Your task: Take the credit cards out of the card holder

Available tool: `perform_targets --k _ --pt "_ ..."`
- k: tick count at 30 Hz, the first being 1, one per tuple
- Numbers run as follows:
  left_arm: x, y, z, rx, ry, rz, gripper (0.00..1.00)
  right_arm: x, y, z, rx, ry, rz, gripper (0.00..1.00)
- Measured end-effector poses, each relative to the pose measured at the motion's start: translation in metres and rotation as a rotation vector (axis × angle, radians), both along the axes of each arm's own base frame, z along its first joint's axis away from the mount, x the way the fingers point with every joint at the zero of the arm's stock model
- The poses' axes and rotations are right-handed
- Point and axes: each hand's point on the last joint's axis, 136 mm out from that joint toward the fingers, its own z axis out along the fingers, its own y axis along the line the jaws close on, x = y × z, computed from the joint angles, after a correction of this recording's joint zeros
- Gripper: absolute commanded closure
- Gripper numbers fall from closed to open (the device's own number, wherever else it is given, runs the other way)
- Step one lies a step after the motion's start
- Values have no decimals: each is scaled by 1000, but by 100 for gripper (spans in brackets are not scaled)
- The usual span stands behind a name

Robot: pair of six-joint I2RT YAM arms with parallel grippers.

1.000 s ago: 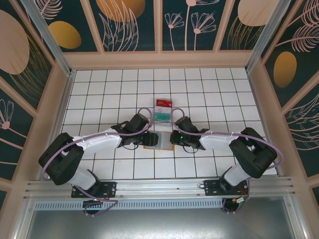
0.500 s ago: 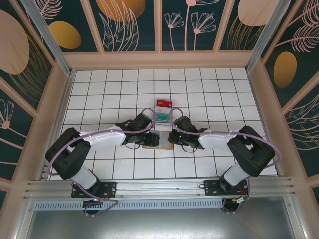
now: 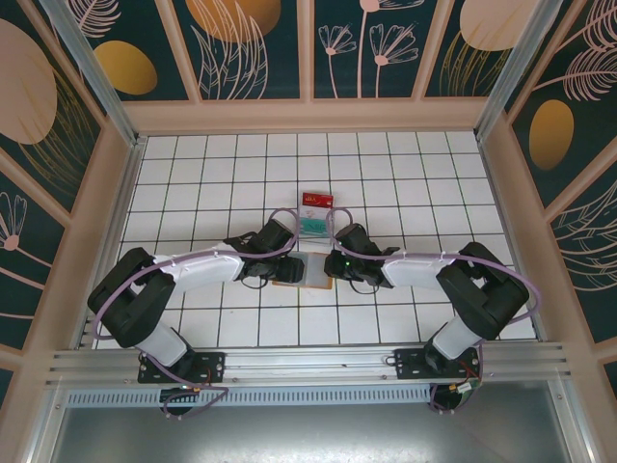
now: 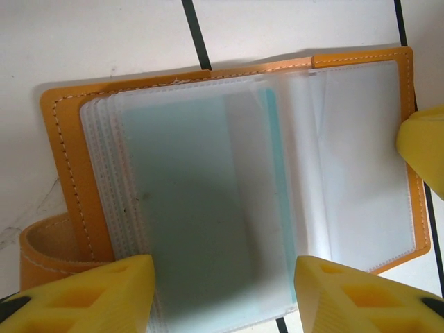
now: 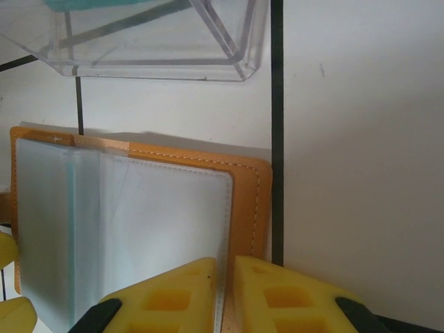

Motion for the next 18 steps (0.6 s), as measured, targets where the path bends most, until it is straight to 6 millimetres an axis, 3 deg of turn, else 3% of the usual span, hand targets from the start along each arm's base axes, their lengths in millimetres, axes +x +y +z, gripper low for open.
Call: perform_targets --k 18 --pt "0 0 2 -6 -5 8 44 1 1 0 1 0 0 83"
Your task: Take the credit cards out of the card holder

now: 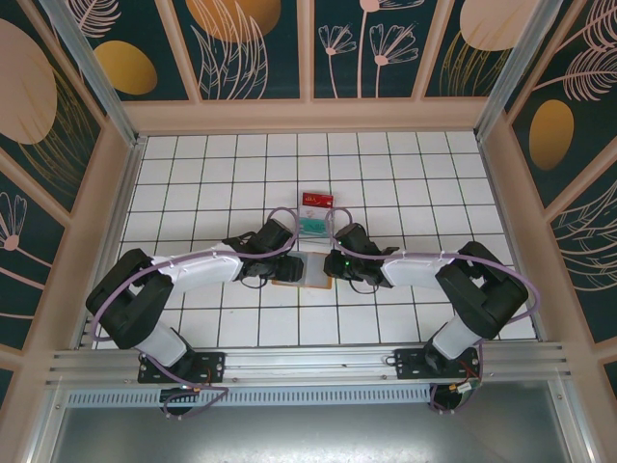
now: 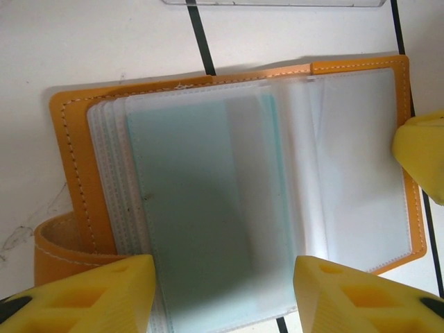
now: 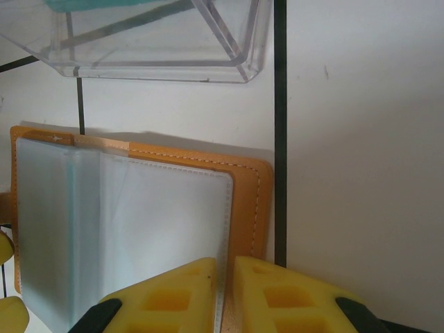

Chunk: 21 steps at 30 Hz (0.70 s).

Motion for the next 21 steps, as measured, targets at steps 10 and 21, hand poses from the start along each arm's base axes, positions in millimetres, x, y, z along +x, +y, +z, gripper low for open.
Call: perform_targets --k 10,21 --pt "-2 -6 -5 -24 22 -17 43 0 0 0 0 1 0 83" --pt "-4 -22 -3 -92 46 -55 39 0 0 -1 -1 1 0 83"
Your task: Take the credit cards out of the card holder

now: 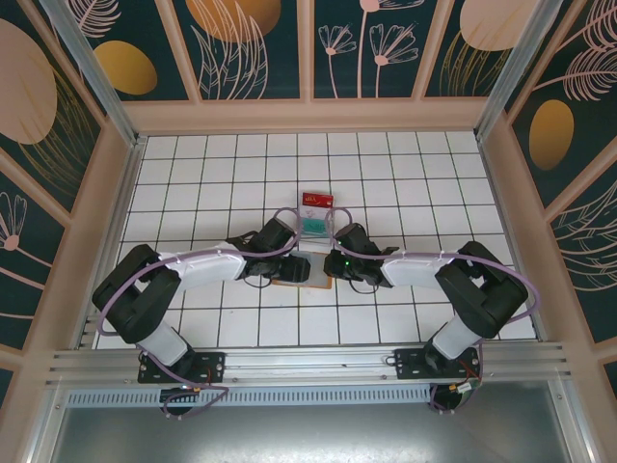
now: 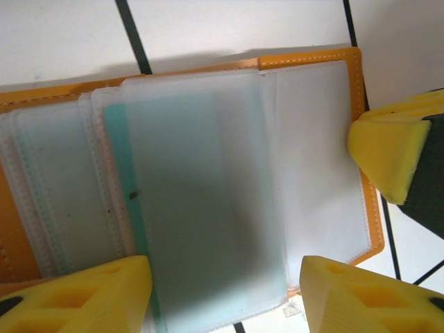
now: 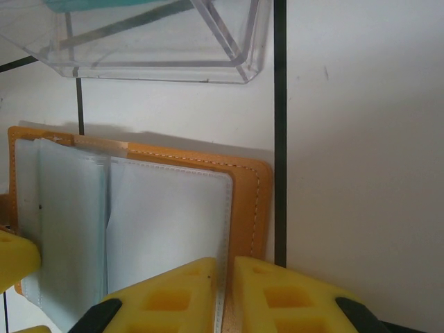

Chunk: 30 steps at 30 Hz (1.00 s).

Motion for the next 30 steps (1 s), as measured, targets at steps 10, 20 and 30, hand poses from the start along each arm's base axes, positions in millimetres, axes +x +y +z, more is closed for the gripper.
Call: perform_targets --k 10,20,30 --pt "-4 -9 4 -42 18 -36 30 2 2 0 3 -4 0 83" --pt "-7 -18 11 -82 28 -72 20 3 3 1 7 -7 1 81" --pt "-6 -22 19 -103 21 -87 29 4 3 4 5 -15 -4 74"
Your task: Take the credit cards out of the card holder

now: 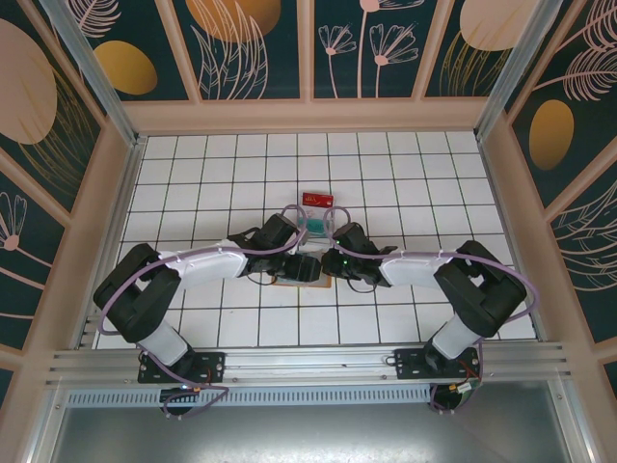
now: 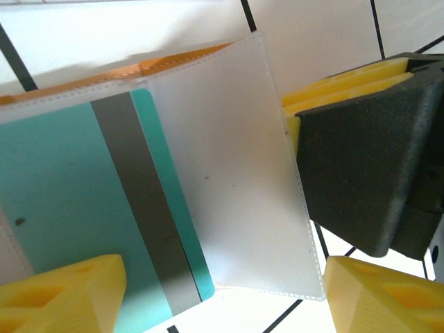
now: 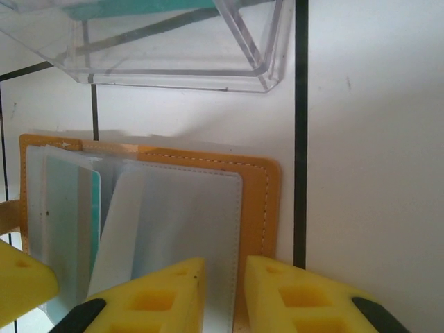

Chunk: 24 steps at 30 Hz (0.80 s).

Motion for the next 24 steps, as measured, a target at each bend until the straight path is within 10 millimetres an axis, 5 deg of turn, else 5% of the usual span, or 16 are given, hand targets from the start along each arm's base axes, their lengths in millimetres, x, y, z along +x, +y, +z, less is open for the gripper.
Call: perform_targets --k 3,10,17,24 --pt "4 3 6 5 -26 16 40 0 -9 2 -24 5 -19 73" --pt "19 16 21 35 -109 79 45 1 -19 16 -31 -4 -43 72" --pt "26 32 19 75 -131 126 47 13 -4 37 13 -40 -34 72" --pt "25 42 10 116 -139 144 66 18 17 62 54 -81 0 70"
